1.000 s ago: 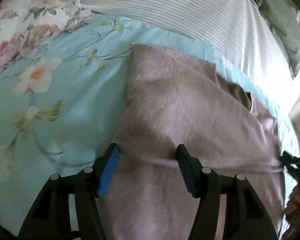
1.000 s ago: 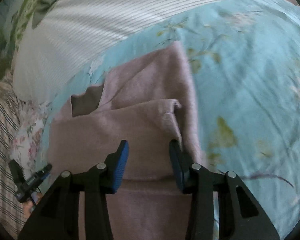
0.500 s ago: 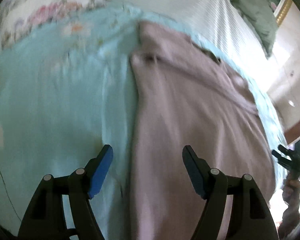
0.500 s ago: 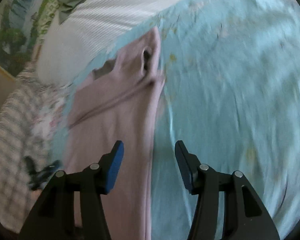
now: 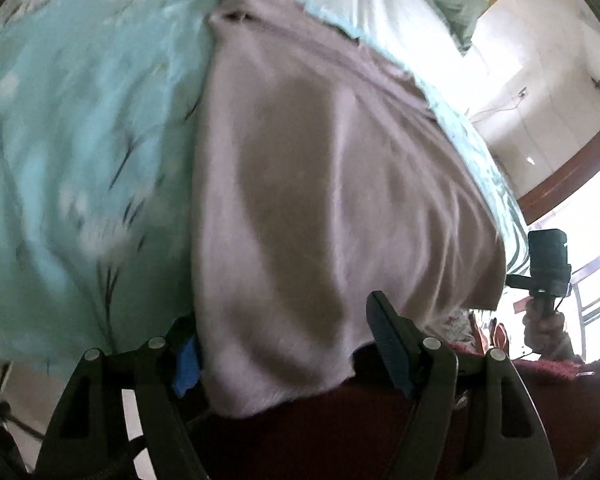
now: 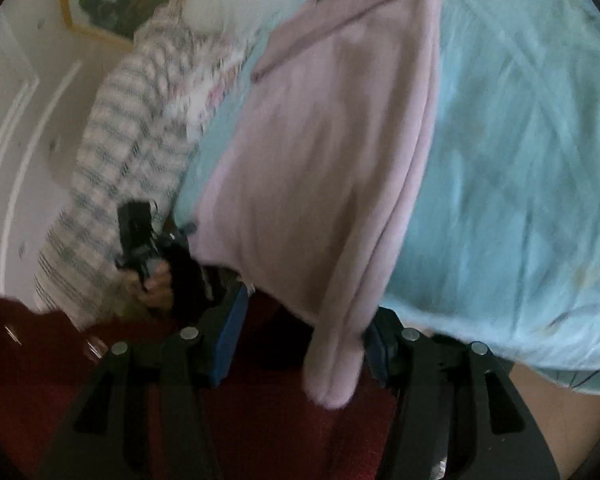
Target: Fold small clothes
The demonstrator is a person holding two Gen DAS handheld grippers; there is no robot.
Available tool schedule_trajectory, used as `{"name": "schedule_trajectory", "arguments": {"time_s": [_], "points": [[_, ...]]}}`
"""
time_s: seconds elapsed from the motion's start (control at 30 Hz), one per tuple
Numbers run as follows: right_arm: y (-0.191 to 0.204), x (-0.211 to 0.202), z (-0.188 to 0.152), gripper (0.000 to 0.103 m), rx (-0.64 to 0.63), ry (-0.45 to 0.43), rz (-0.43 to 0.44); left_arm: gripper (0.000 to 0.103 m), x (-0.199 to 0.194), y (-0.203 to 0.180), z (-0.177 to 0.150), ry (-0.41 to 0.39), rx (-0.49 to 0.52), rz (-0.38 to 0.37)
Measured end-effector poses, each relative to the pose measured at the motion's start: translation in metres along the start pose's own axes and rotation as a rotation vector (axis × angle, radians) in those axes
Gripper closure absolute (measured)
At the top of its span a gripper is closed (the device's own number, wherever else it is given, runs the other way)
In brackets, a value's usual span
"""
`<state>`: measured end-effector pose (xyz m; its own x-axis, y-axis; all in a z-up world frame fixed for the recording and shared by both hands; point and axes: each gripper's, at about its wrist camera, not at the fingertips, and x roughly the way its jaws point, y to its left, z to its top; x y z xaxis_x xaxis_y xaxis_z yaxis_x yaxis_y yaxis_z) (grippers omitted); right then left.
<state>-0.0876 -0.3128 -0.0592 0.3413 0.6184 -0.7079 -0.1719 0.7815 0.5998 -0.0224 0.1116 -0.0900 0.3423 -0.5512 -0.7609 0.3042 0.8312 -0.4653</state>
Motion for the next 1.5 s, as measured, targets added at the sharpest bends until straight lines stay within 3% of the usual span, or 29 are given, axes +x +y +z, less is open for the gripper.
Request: {"name": "schedule_trajectory", "arguments": {"time_s": [0.27,0.33,0.37,0.4,0.43,0.57,0.7,0.77,0.8,0.83,0.9,1.0,1.07,1.27,1.5], "points": [[-0.018,0.004,0.001,0.047,0.051,-0.037,-0.033,0.036,0.001,0.015,-0.002,-0.010,-0.058,-0.072],[-0.012,0.009,-0.003,0.059,0.025,-0.019,-0.042,0.055,0.001,0.016,0.000,-0.007,-0.042,-0.078],[-0.008,0.012,-0.004,0.076,0.010,-0.002,-0.038,0.063,0.001,0.017,-0.001,-0.004,-0.035,-0.079],[-0.004,0.014,-0.007,0.089,-0.009,0.013,-0.028,0.082,0.002,0.017,0.000,0.002,-0.035,-0.082],[0.000,0.013,-0.008,0.090,-0.023,0.011,-0.023,0.086,0.002,0.019,-0.001,0.006,-0.039,-0.085],[0.011,-0.002,-0.008,0.092,-0.044,-0.039,0.017,0.088,-0.011,0.020,-0.003,-0.037,-0.032,-0.096],[0.010,-0.008,-0.004,0.093,-0.039,-0.053,0.016,0.072,-0.018,0.036,-0.002,-0.064,-0.088,-0.129],[0.004,-0.012,-0.005,0.093,-0.022,-0.059,0.015,0.072,-0.018,0.043,-0.002,-0.060,-0.111,-0.142],[0.002,-0.015,-0.005,0.094,-0.015,-0.064,0.019,0.075,-0.018,0.045,-0.002,-0.062,-0.109,-0.146],[0.000,-0.018,-0.006,0.094,-0.014,-0.069,0.025,0.087,-0.019,0.045,-0.003,-0.065,-0.099,-0.146],[0.001,-0.023,-0.007,0.095,-0.013,-0.088,0.046,0.100,-0.022,0.042,-0.004,-0.067,-0.067,-0.152],[0.008,-0.024,-0.005,0.095,-0.014,-0.104,0.074,0.099,-0.030,0.035,-0.004,-0.098,-0.014,-0.151],[0.011,-0.023,-0.003,0.095,-0.022,-0.105,0.091,0.099,-0.038,0.035,-0.002,-0.128,-0.010,-0.182],[0.017,-0.025,0.005,0.095,-0.024,-0.125,0.141,0.099,-0.055,0.030,0.010,-0.211,-0.025,-0.182],[0.040,-0.063,0.052,0.095,-0.073,-0.312,0.181,0.100,-0.090,-0.002,0.064,-0.428,0.004,-0.207]]}}
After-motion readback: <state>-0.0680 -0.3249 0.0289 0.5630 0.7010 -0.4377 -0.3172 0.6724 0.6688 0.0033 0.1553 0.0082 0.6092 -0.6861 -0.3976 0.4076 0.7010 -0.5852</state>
